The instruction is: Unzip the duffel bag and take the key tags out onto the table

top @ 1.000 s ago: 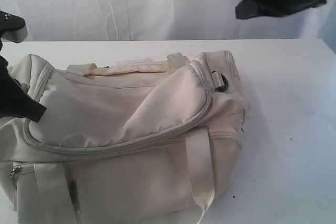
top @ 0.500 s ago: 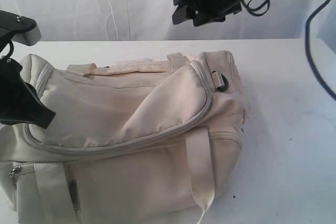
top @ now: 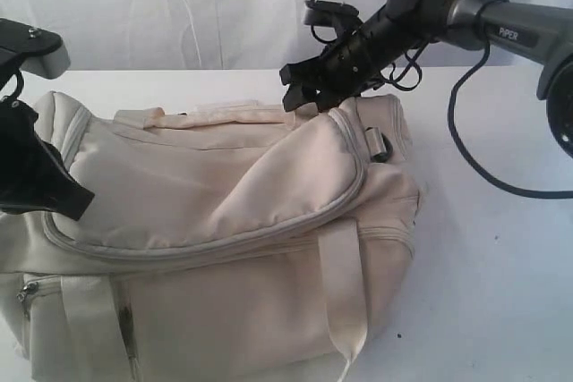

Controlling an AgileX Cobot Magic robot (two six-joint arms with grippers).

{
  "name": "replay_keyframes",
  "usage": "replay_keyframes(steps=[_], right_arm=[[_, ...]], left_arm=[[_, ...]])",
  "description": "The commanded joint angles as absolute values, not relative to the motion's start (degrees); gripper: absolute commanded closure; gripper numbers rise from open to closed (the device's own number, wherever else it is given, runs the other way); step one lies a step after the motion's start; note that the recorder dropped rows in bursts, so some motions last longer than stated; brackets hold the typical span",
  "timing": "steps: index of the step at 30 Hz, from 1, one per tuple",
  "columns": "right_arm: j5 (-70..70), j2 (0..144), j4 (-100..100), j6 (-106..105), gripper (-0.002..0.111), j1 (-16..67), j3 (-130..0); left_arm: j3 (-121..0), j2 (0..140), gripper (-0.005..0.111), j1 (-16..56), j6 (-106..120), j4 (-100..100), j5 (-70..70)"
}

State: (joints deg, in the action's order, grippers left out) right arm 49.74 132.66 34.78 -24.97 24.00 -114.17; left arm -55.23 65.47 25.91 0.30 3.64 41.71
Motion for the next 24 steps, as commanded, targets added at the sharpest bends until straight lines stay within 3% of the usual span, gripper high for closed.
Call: replay_keyframes(steps=[1,4,24], right_arm=[[49.9,132.5,35.0,-25.3,0.083,24.0,-115.0],[49.7,132.1,35.1,-24.5,0.108,24.0,-116.1],[53.8,120.6,36.2,-23.3,0.108,24.0,-121.4]], left_arm=[[-54.8,65.3,0.107,26.0,1.7,4.7,42.7],[-54.8,65.3,0.107,26.0,1.7,4.9,42.8],[-54.8,65.3,0.107,26.0,1.7,5.0,42.4]])
